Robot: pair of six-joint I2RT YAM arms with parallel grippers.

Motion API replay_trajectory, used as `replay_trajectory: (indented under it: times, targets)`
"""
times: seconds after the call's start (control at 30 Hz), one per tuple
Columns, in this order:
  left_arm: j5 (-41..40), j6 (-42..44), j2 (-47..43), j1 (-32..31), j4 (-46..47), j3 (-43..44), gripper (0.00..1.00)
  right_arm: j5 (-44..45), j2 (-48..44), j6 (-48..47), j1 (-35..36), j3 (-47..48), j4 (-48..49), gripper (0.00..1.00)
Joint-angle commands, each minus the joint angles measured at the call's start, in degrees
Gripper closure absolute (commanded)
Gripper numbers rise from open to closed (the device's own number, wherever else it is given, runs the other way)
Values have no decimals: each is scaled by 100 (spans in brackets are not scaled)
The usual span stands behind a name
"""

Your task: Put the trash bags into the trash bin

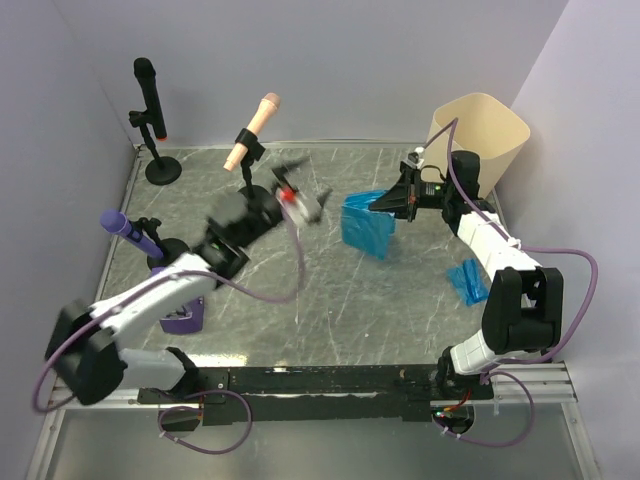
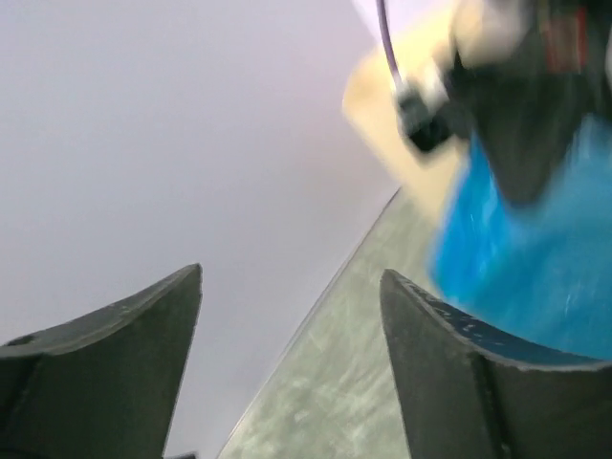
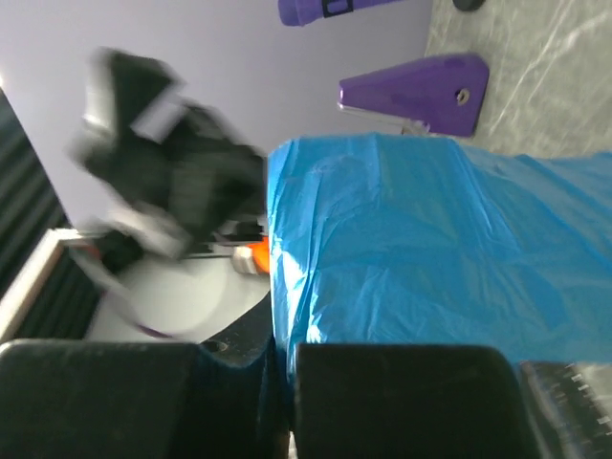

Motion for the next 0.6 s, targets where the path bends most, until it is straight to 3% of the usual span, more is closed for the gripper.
replay_trajectory:
  times: [0.0,0.17,0.27,0.33,0.43,0.57]
  targets:
    - [2247,-3087,-354,476,-3617,1210,25,-283,-239,-222,-42,-82,1184,100]
    - [3559,-3966,172,959,-3814,1527,32,-231,-283,-363,-24,-109,1528,100]
    - [4263,-4477,620,1188,-3735,1729,28,-274,-257,-442,-16,-30,1546,100]
    - [4352,-4670,753,1197,-3464,1721,25,-283,-230,-468,-7,40,1468,100]
    - [4142,-5319,815,1154,-2113,1309,20,-318,-195,-582,2,146,1301,100]
    - [3940,-5356,1104,908,-1768,1413,19,-327,-178,-697,11,216,1116,100]
